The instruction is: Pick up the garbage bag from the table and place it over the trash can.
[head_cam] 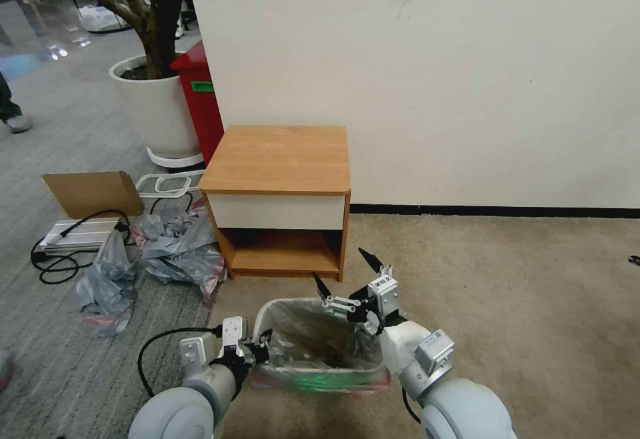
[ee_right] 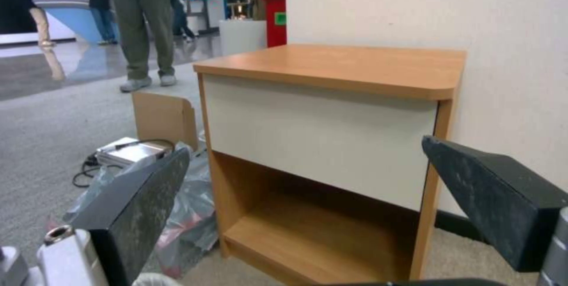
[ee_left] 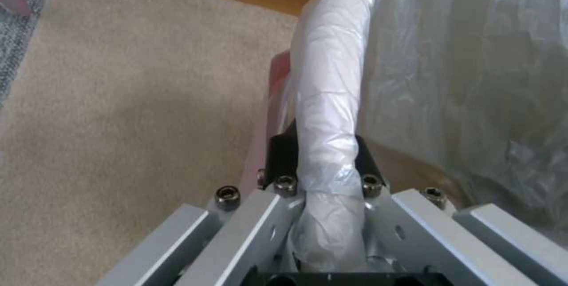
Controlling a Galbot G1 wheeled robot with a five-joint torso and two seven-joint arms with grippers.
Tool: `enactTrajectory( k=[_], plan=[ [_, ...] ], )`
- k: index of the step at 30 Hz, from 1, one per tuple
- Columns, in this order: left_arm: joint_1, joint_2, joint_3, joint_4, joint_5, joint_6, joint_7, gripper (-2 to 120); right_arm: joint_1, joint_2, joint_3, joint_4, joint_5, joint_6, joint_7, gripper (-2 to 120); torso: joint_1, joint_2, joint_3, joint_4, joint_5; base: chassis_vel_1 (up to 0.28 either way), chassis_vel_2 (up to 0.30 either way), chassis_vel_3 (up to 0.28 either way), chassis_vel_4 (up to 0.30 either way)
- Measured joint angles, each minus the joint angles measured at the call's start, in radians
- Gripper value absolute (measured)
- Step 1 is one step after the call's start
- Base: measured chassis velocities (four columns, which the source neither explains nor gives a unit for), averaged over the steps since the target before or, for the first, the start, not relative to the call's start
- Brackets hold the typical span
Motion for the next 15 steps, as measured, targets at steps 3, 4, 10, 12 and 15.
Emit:
enactTrajectory(
  k=[3,4,10,12,15],
  plan=[
    [-0.002,0.0,0.0,0.008,0.002,-0.001,0.0,15,0.009,-0.003,-0.003,-0.006,-0.003,0.003,-0.005,100,0.0,0.0,0.0,0.0,0.0,0.0,0.0,0.0,0.0],
    [-0.002,0.0,-0.001,0.01,0.004,-0.001,0.0,20,0.014,-0.006,-0.001,-0.007,-0.003,0.003,-0.011,100,0.0,0.0,0.0,0.0,0.0,0.0,0.0,0.0,0.0],
    [-0.001,0.002,-0.002,0.011,0.01,-0.002,0.002,41,0.034,-0.018,0.014,-0.008,-0.001,0.002,-0.03,100,0.0,0.0,0.0,0.0,0.0001,0.0,0.0,0.0,0.0],
    [-0.002,0.002,-0.002,0.011,0.01,-0.002,0.003,45,0.036,-0.018,0.015,-0.008,0.0,0.001,-0.03,100,0.0,0.0,0.0,0.0,0.0,0.0,0.0,0.0,0.0],
    [-0.002,0.004,-0.001,0.011,0.011,-0.002,0.004,55,0.037,-0.014,0.013,-0.011,0.002,0.0,-0.031,100,0.0,0.0,0.0,0.0,0.0,0.0,0.0,0.0,0.0]
  ],
)
